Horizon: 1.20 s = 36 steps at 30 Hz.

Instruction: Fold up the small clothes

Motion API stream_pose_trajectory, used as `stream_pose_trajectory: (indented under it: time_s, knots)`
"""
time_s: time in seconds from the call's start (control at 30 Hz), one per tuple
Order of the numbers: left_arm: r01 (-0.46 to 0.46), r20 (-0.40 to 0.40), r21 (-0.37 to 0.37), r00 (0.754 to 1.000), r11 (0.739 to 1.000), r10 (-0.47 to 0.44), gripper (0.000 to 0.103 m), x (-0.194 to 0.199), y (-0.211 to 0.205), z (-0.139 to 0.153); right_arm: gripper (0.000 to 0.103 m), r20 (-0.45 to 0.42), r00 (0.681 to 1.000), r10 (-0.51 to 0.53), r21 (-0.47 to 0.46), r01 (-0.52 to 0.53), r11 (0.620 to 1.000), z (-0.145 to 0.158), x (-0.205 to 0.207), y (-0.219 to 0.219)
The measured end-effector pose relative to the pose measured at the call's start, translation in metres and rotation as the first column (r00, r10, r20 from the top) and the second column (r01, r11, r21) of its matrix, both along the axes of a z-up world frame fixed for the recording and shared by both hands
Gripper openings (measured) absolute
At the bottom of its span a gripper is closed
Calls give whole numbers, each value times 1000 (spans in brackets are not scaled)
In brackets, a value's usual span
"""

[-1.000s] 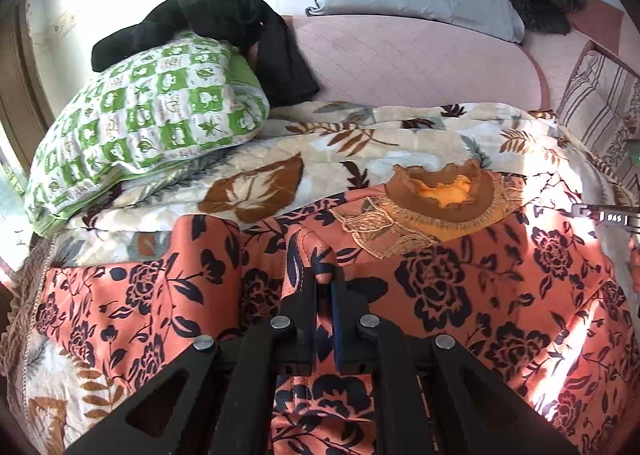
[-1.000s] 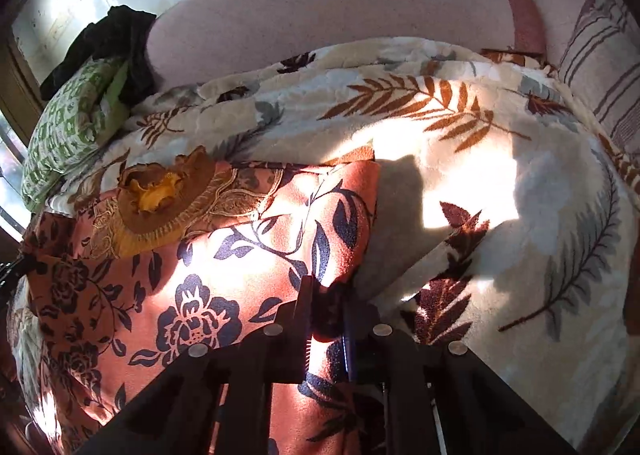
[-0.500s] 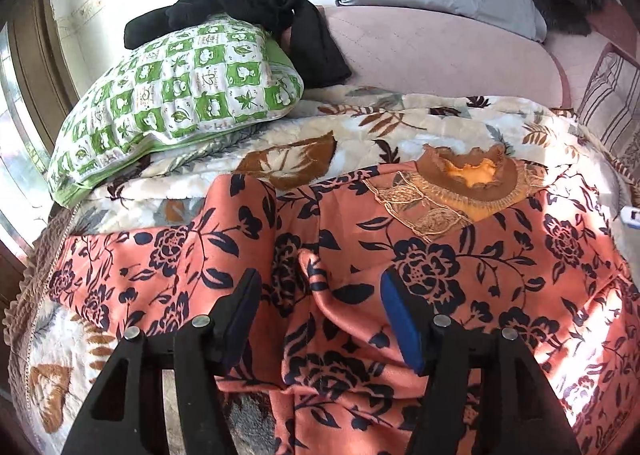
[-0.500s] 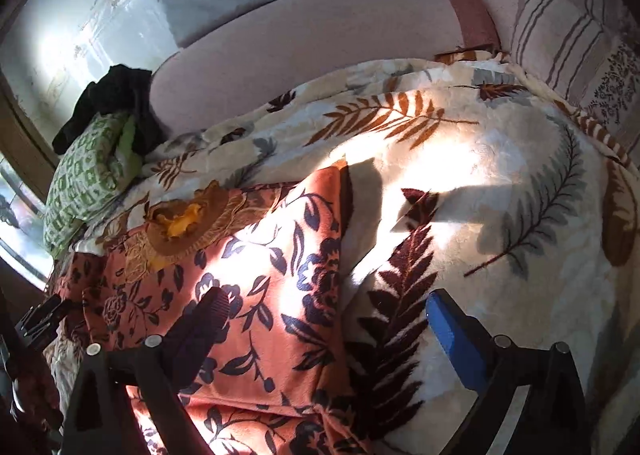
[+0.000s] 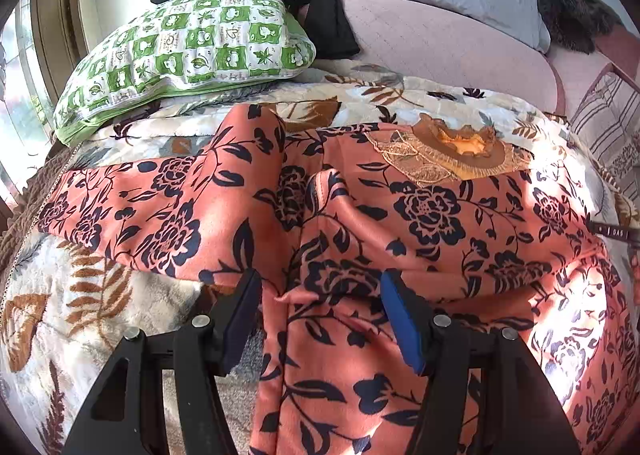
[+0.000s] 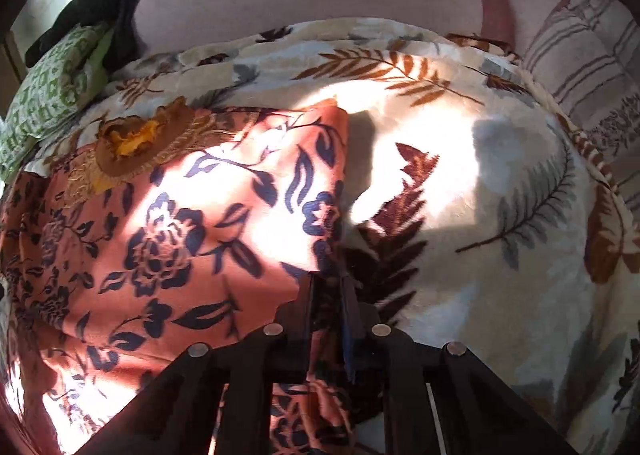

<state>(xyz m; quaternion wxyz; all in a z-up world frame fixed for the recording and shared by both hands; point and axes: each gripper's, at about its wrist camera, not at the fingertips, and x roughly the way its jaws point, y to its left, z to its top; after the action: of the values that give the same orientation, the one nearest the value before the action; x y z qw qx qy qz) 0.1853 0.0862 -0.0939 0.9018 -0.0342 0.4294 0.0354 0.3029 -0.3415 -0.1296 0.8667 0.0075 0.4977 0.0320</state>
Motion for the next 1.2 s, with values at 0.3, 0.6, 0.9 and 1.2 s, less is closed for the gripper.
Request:
stream_pose_trajectory:
  time_s: [0.3,0.6,0.9,1.2]
  knots:
    - [15,21,34,1000,999,-15,63,31,-4,8,95,87,996,-21,177,5,984,34,5,-18]
    - [41,-17,81,999,996,-40,63,23,-8,-12,12,-46,995,88,95,-83,992,6,88,29]
    - [36,-156,93,988,995,-21,63,49,-10,-42,26,8,998,-69,113,67,991,-2,75,5]
    - [29,-218,142,976,989,2,55,41,-10,-44,84,141,983,118,404,-166,900,68,-12,38]
